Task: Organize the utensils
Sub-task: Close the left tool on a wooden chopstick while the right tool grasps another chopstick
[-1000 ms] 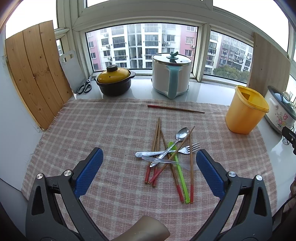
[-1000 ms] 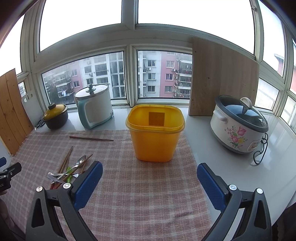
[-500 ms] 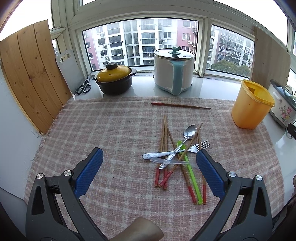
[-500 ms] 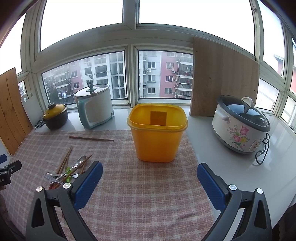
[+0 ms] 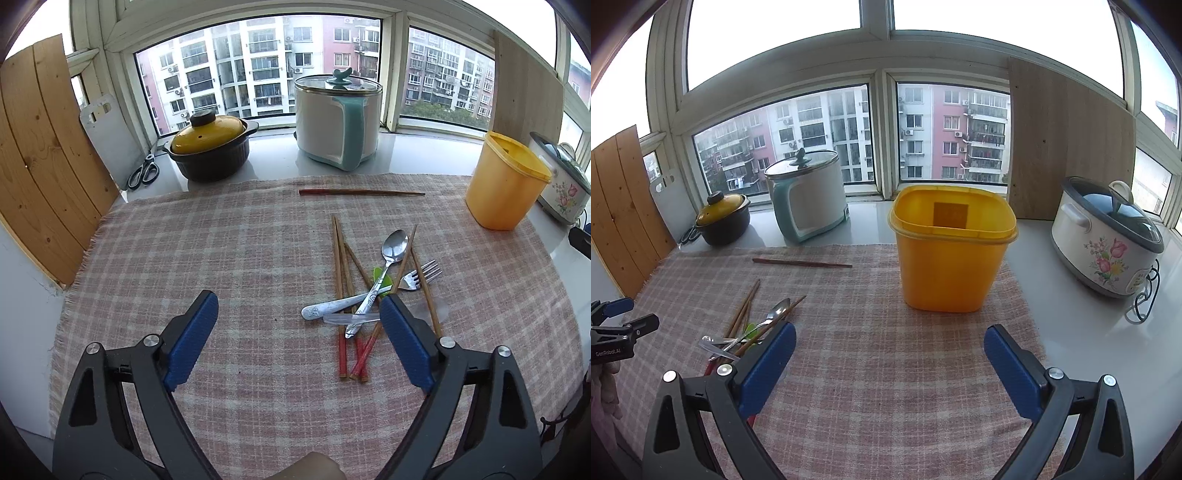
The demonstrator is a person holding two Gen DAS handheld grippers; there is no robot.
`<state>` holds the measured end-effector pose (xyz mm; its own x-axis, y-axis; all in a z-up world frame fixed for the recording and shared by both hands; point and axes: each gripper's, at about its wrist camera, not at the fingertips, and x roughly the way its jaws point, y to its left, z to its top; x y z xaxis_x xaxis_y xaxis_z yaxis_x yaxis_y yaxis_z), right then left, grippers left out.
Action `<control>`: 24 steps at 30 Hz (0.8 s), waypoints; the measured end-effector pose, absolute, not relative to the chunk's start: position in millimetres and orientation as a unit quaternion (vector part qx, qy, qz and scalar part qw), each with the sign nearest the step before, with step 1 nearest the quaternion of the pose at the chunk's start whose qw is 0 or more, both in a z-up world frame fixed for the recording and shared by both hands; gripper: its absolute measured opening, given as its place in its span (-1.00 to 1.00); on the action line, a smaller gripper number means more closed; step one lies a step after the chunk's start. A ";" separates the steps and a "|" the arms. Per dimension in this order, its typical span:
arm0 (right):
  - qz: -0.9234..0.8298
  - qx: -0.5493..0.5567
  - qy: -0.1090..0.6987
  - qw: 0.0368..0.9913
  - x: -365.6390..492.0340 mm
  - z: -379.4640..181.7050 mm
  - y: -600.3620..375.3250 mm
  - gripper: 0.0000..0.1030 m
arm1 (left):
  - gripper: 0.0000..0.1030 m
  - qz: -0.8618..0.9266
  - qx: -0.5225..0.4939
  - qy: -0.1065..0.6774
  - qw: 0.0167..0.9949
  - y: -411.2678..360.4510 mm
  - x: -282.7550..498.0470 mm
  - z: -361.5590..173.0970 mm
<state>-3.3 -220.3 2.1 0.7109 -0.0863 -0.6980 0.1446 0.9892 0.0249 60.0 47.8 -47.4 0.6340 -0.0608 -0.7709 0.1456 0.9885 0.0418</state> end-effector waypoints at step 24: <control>0.071 0.086 0.512 0.851 63.8 -67.9 -162.8 0.08 | -0.21 -0.158 0.025 0.501 0.850 44.9 149.0 -93.5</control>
<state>63.8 -162.8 -67.9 0.4650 0.2091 -0.8603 -0.0319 0.9750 0.2197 149.0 44.9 -93.5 0.4476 -0.2429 -0.8606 0.2931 0.9491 -0.1154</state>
